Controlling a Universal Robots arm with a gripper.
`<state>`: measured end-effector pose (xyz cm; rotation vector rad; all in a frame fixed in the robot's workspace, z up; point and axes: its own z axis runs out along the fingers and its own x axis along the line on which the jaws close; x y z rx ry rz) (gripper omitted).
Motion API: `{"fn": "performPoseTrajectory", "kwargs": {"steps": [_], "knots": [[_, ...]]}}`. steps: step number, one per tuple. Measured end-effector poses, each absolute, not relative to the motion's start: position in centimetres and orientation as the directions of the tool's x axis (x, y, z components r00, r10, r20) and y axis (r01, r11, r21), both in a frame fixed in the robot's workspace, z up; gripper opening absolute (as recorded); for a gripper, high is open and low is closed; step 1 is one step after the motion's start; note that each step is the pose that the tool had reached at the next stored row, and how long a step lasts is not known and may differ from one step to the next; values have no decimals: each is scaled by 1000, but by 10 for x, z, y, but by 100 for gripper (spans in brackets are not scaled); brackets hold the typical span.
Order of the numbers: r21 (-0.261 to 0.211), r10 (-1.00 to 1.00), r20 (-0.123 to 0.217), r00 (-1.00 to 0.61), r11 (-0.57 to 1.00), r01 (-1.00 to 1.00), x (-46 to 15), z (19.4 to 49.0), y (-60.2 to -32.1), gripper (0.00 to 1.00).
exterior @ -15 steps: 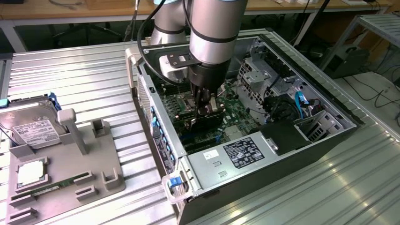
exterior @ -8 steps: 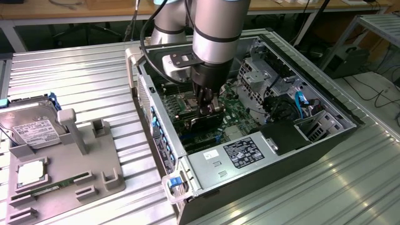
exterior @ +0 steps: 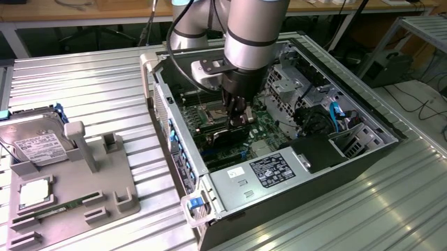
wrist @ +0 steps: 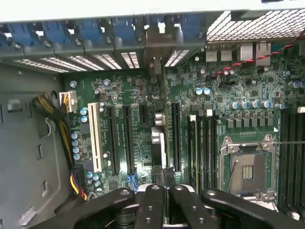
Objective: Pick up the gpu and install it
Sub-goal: 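Press down on the gpu until it lock into place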
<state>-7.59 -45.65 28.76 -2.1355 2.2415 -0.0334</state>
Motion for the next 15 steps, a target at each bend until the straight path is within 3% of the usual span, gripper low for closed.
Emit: {"fn": "performPoseTrajectory", "kwargs": {"steps": [15], "knots": [[-43,-998,2,64,-64,-997,-77,285,-449,11]]}}
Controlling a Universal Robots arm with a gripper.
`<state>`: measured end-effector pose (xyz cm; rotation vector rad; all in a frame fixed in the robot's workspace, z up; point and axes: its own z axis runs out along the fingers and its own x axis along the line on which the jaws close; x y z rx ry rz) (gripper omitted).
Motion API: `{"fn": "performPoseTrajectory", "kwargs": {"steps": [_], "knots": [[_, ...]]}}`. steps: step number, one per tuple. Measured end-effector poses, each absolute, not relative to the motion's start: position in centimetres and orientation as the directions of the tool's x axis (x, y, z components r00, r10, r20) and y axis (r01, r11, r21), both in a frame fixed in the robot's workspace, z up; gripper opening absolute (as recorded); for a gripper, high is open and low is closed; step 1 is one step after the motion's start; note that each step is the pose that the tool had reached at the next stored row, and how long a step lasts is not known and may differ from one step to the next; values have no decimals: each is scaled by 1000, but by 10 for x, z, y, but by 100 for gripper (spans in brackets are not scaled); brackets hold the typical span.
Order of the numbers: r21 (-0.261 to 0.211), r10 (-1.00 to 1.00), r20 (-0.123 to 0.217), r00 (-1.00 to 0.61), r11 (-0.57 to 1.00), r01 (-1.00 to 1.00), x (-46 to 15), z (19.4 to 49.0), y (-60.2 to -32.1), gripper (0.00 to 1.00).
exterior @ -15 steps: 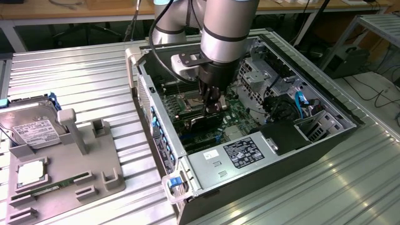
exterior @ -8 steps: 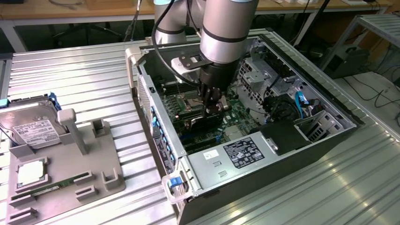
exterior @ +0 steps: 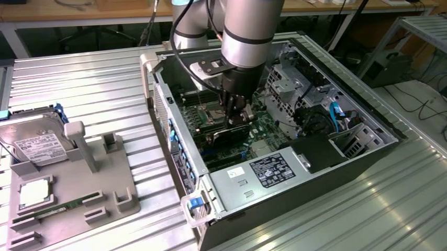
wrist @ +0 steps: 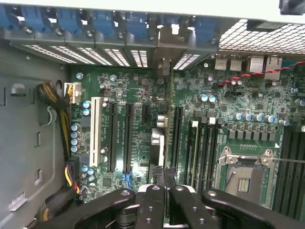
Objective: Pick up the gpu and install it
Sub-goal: 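Press down on the gpu until it lock into place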
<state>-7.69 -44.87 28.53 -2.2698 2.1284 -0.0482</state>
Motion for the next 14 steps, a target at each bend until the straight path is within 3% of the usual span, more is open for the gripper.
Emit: {"fn": "performPoseTrajectory", "kwargs": {"steps": [14], "knots": [[-43,-1000,3,8,-8,-999,-87,284,-448,11]]}}
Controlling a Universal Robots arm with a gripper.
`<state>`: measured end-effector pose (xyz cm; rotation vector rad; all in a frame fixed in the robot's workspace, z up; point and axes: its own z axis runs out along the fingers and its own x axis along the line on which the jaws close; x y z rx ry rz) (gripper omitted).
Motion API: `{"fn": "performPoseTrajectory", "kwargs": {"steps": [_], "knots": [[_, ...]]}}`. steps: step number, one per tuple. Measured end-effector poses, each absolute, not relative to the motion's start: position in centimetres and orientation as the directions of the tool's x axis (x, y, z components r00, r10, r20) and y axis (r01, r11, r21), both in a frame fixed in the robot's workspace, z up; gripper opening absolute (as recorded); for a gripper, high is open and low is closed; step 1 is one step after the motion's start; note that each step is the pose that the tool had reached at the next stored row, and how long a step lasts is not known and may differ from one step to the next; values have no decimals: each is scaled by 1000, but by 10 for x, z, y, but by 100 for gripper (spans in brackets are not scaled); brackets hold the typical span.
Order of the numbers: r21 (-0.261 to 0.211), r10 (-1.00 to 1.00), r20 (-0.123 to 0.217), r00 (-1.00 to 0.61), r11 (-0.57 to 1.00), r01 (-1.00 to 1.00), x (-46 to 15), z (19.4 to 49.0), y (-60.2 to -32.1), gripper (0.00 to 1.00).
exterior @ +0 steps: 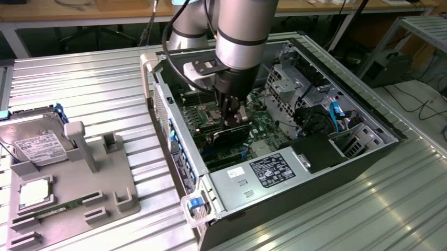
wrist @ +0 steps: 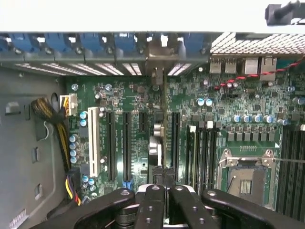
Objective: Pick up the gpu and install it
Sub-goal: 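Press down on the gpu until it lock into place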
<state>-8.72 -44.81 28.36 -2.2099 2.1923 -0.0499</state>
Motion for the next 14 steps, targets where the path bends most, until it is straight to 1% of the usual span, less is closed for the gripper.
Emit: {"fn": "performPoseTrajectory", "kwargs": {"steps": [14], "knots": [[-39,-1000,3,8,-8,-999,-107,283,-447,11]]}}
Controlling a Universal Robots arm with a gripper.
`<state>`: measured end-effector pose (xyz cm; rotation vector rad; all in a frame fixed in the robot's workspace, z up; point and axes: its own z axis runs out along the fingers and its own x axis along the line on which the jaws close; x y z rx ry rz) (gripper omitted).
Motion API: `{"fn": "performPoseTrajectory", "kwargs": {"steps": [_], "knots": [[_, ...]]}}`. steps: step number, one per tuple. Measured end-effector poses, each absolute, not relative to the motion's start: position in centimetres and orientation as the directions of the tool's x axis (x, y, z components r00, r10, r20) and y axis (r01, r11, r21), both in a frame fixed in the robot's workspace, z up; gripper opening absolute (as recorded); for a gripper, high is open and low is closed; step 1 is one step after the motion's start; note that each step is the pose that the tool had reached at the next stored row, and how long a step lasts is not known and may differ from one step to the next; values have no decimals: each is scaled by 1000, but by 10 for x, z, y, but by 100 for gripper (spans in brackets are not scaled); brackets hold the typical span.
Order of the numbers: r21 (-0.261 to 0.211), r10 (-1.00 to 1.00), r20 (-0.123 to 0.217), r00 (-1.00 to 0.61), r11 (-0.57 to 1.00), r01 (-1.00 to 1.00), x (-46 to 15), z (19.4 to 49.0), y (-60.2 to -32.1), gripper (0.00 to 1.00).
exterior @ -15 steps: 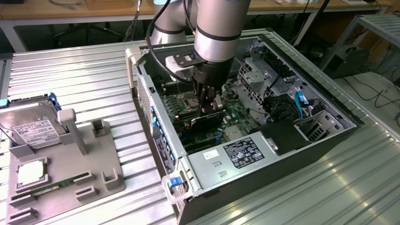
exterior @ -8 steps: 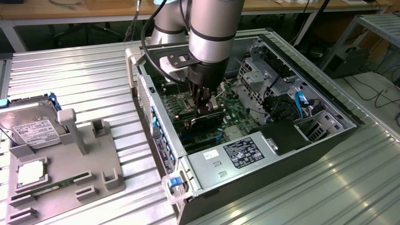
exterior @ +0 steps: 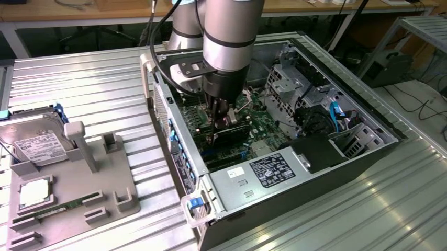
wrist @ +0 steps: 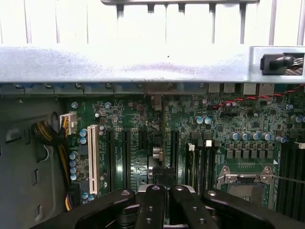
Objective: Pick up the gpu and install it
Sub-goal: 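Press down on the gpu until it lock into place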
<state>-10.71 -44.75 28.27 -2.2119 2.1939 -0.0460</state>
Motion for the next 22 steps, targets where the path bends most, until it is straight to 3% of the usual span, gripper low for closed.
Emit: {"fn": "performPoseTrajectory", "kwargs": {"steps": [4,19,22], "knots": [[-18,-1000,3,8,-8,-1000,-107,283,-447,11],[-18,-1000,3,8,-8,-1000,-107,271,-448,11],[-18,-1000,3,8,-8,-1000,-107,287,-447,11]]}}
